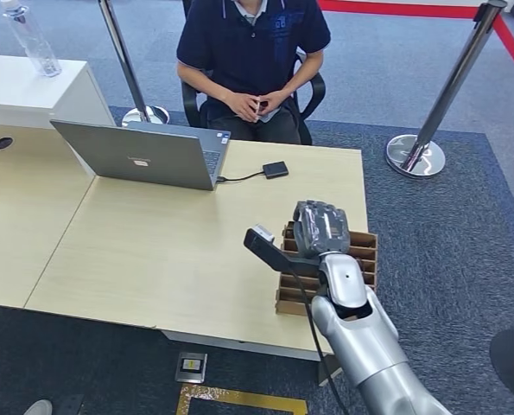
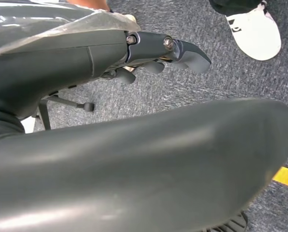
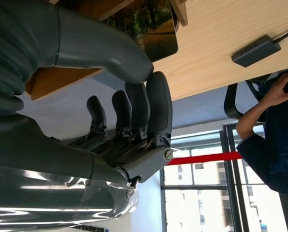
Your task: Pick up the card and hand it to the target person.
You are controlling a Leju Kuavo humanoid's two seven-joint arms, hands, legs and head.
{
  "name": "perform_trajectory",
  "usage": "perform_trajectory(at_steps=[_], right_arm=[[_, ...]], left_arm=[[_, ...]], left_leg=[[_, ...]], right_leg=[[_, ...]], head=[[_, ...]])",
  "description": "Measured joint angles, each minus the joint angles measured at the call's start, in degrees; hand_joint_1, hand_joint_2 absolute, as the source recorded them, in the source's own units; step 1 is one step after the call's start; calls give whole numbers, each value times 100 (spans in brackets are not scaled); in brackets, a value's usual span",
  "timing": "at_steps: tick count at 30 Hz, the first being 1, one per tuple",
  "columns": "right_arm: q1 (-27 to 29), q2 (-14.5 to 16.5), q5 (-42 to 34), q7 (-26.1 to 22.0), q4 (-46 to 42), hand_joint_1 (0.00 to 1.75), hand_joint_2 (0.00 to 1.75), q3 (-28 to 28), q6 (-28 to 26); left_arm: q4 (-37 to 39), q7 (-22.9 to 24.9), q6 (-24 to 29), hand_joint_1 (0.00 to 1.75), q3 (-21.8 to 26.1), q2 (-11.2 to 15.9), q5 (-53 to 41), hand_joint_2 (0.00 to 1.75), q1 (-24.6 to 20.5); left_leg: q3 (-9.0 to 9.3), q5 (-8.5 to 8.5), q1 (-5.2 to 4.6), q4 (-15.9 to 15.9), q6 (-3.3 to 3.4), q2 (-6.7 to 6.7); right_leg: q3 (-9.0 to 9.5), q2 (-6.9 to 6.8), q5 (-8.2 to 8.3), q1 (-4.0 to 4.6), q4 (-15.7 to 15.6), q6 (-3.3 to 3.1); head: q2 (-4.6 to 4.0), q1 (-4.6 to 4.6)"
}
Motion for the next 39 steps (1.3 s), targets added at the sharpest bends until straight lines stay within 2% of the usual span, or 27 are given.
perform_trajectory(at_steps=[7, 12, 23, 32, 33, 37, 39], right_arm=[[2, -13, -9, -25, 40, 88, 175, -33, 1], [-4, -13, -36, -23, 124, 82, 175, -44, -19], [-89, -28, -104, -80, 339, 82, 175, -94, -17], [-124, 7, -142, -52, 504, 92, 175, -124, -27], [-124, 15, -141, -49, 516, 95, 175, -124, -28], [-126, 33, -140, -43, 533, 128, 175, -125, -27], [-127, 33, -138, -43, 539, 131, 175, -127, -39]], left_arm=[[4, 16, 11, 0, 0, 0, 0, 0, -1], [7, 30, 16, 0, 0, 0, -2, 0, -1], [7, 30, -15, 0, 0, 0, -14, 0, -1], [7, 32, -35, 0, 0, 0, -21, 0, -2], [7, 32, -35, 0, 0, 0, -17, 0, -2], [8, 32, -17, 0, 0, 0, -7, 0, -2], [9, 32, 0, 0, 0, 0, -7, 0, -2]], left_leg=[[0, 0, 0, 0, 0, 0], [0, 0, 0, 0, 0, 0], [0, 0, 0, 0, 0, 0], [0, 0, 0, 0, 0, 0], [0, 0, 0, 0, 0, 0], [0, 0, 0, 0, 0, 0], [0, 0, 0, 0, 0, 0]], right_leg=[[0, 0, 0, 0, 0, 0], [0, 0, 0, 0, 0, 0], [0, 0, 0, 0, 0, 0], [0, 0, 0, 0, 0, 0], [0, 0, 0, 0, 0, 0], [0, 0, 0, 0, 0, 0], [0, 0, 0, 0, 0, 0]], head=[[0, 1], [0, 0], [0, 0], [0, 1], [0, 1], [0, 1], [0, 0]])
